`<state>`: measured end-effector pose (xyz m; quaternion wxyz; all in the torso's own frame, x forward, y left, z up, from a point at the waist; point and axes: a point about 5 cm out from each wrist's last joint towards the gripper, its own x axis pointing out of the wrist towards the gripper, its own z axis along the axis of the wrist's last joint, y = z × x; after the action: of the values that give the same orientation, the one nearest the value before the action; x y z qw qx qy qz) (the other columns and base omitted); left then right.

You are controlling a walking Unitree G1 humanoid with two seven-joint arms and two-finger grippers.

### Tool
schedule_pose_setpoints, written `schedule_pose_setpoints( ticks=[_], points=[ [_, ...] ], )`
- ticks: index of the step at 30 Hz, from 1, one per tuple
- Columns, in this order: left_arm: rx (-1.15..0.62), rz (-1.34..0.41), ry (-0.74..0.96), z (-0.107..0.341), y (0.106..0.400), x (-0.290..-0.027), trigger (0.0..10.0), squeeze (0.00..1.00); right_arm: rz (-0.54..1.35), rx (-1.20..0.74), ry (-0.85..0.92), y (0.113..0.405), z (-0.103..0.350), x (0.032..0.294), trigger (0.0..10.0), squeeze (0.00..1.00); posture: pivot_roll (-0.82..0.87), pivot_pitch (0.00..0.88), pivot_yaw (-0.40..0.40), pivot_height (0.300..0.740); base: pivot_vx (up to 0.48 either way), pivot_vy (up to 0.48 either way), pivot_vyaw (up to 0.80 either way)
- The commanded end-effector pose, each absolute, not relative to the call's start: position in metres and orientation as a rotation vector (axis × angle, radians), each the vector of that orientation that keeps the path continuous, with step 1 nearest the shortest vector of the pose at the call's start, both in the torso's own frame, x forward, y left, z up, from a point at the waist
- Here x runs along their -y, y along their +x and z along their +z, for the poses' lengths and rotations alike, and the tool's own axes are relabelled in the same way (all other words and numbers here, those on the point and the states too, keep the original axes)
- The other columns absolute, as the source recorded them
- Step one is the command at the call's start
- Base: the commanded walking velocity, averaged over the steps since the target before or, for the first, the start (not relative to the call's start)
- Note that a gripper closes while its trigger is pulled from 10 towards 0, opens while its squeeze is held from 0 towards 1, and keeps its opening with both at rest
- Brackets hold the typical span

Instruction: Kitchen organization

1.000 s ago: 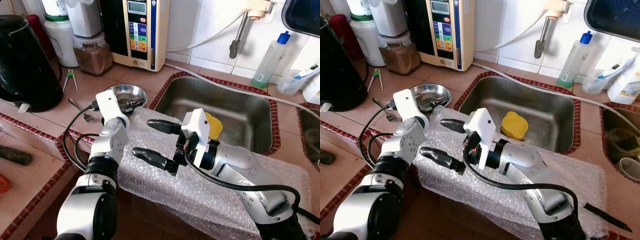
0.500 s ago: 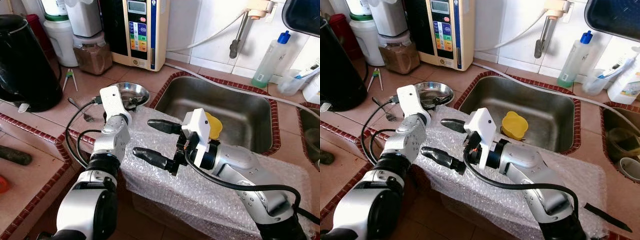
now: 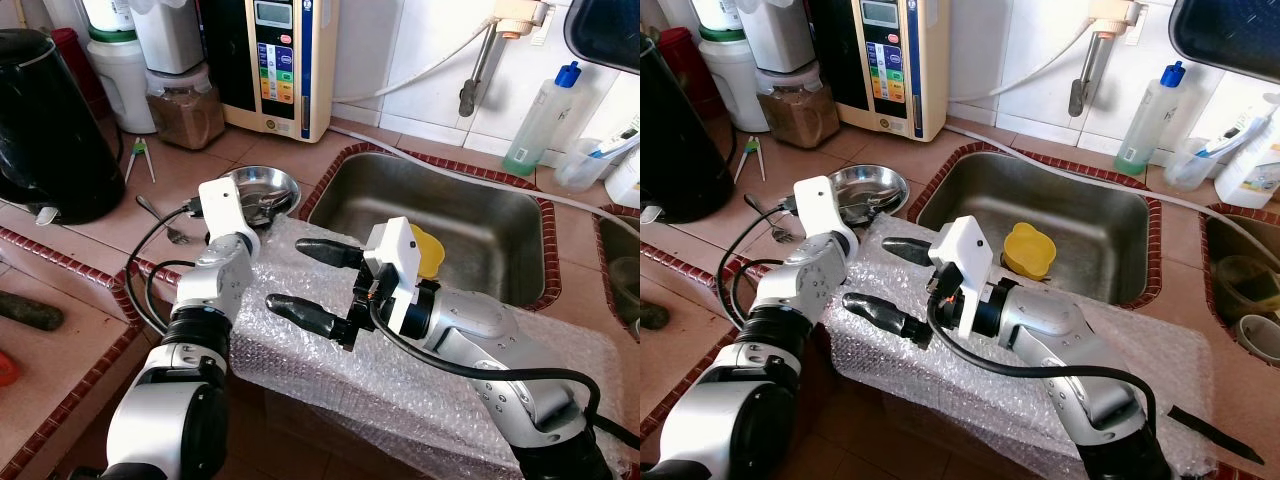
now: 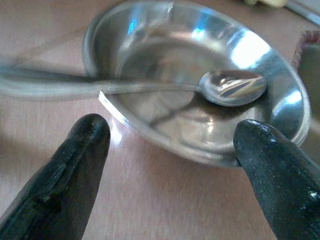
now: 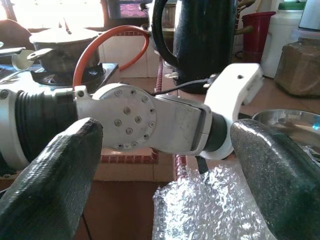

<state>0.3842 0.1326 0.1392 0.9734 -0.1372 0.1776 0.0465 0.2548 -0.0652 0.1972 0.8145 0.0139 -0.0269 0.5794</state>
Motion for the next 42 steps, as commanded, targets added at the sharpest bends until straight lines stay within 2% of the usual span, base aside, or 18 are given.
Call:
schedule_pose_setpoints(
  ticks=[1,5,14,23,25,31,35,39,42],
  points=[
    [-0.401,0.107,-0.332,0.136,0.381,-0.131,10.0,0.00,1.228,0.070,0.013,0.258,0.200,0.068,10.0,0.00,-0.08,0.007,0.014,0.740,0.000,0.000,0.00],
    [-0.383,0.162,-0.389,0.139,0.376,-0.134,10.0,0.00,1.231,0.070,0.013,0.258,0.200,0.069,10.0,0.00,-0.08,0.008,0.011,0.740,0.000,0.000,0.00],
    [-0.252,0.165,-0.321,0.168,0.371,-0.133,10.0,0.00,1.229,0.070,0.015,0.260,0.199,0.069,10.0,0.00,-0.08,0.006,0.010,0.740,0.000,0.000,0.00],
    [-0.199,0.213,-0.320,0.170,0.367,-0.138,10.0,0.00,1.222,0.081,0.038,0.261,0.200,0.069,10.0,0.00,-0.08,0.006,0.011,0.740,0.000,0.000,0.00],
    [-0.125,0.201,-0.226,0.178,0.368,-0.139,10.0,0.00,1.219,0.089,0.065,0.262,0.201,0.069,10.0,0.00,-0.08,0.003,0.007,0.740,0.000,0.000,0.00],
    [0.021,0.201,-0.140,0.195,0.364,-0.137,10.0,0.00,1.141,0.137,0.088,0.272,0.206,0.071,10.0,0.00,-0.08,0.001,0.004,0.740,0.000,0.000,0.00],
    [0.019,0.227,-0.141,0.192,0.362,-0.143,10.0,0.00,1.126,0.141,0.089,0.273,0.207,0.072,10.0,0.00,-0.08,0.001,0.004,0.740,0.000,0.000,0.00],
    [-0.066,0.317,-0.224,0.171,0.362,-0.163,10.0,0.00,1.149,0.120,0.082,0.269,0.203,0.071,10.0,0.00,-0.08,0.000,0.005,0.740,0.000,0.000,0.00],
    [-0.069,0.328,-0.208,0.169,0.366,-0.171,10.0,0.00,1.156,0.105,0.062,0.268,0.200,0.071,10.0,0.00,-0.08,0.000,0.006,0.740,0.000,0.000,0.00]
  ],
)
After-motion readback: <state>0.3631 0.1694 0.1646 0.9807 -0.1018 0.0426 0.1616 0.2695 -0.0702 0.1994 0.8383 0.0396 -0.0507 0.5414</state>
